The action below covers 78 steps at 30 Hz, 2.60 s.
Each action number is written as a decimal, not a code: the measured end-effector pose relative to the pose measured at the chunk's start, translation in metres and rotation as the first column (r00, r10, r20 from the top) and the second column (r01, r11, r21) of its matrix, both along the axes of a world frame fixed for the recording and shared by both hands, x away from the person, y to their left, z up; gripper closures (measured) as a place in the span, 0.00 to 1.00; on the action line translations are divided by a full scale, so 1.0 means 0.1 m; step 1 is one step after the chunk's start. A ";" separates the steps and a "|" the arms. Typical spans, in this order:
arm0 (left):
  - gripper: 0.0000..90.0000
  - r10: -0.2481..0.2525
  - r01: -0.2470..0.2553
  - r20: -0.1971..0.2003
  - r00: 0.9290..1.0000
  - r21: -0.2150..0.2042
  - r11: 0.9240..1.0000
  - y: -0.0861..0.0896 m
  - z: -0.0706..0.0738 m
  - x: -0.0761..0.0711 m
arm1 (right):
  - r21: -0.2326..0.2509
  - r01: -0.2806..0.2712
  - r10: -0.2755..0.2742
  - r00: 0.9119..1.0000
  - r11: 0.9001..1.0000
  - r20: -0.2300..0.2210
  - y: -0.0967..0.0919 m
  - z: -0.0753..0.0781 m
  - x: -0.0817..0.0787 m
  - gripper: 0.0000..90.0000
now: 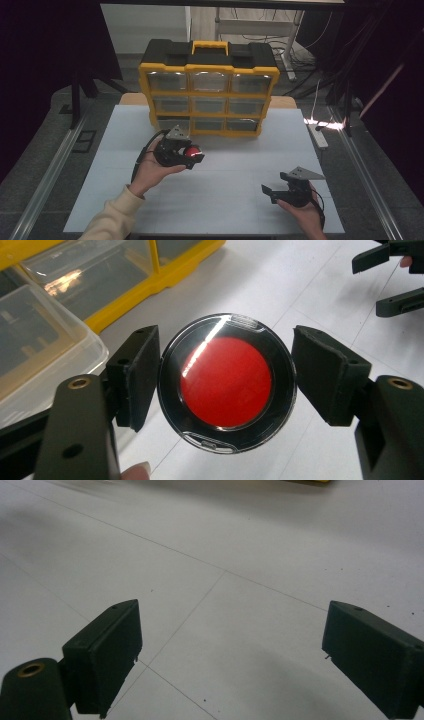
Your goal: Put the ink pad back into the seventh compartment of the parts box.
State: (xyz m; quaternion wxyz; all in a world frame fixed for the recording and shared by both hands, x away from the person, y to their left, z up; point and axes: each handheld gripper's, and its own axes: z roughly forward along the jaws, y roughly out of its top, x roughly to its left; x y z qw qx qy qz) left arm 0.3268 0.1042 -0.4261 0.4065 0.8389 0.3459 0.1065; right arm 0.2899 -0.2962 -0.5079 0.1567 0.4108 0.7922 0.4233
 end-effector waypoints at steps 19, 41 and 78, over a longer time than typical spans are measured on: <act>0.34 0.058 -0.058 0.003 0.998 -0.022 0.998 0.19 0.02 0.10 | -0.003 -0.002 0.002 1.000 1.000 -0.002 0.01 0.00 0.00 0.10; 0.34 0.121 -0.121 -0.006 0.993 -0.012 0.993 0.29 0.02 0.36 | 0.006 -0.001 0.001 1.000 1.000 -0.003 0.00 0.00 0.00 0.10; 0.34 0.212 -0.212 -0.004 0.977 0.017 0.977 0.41 0.20 0.75 | 0.004 0.001 -0.001 1.000 1.000 -0.001 0.00 0.00 0.00 0.10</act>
